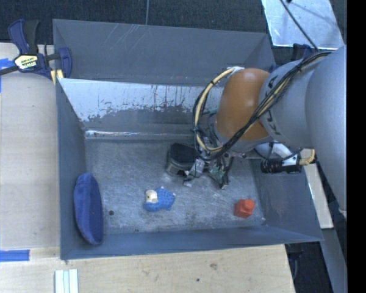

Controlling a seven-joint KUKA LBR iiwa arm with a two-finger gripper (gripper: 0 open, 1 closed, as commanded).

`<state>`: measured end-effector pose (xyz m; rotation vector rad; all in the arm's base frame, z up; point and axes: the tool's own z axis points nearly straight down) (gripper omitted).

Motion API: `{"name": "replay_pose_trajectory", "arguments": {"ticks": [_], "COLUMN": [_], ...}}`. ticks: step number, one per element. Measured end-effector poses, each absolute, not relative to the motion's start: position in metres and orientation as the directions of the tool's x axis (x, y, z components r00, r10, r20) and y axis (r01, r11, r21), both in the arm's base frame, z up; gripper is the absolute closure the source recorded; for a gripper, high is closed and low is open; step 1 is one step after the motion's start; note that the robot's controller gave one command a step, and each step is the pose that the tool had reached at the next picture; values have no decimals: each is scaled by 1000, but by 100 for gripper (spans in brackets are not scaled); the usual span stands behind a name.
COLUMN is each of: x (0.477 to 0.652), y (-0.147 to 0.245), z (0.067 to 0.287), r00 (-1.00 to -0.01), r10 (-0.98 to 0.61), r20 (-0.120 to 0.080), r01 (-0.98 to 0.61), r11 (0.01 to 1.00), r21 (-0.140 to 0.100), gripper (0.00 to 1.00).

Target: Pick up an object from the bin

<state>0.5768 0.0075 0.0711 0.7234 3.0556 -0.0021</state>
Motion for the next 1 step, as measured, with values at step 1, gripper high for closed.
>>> {"name": "replay_pose_trajectory", "arguments": {"ticks": [1], "x": [609], "y": [12], "z": [264], "r00": [-878], "r10": [478], "r20": [-3], "r01": [478], "r11": [878], "r21": [1], "gripper": [100]}}
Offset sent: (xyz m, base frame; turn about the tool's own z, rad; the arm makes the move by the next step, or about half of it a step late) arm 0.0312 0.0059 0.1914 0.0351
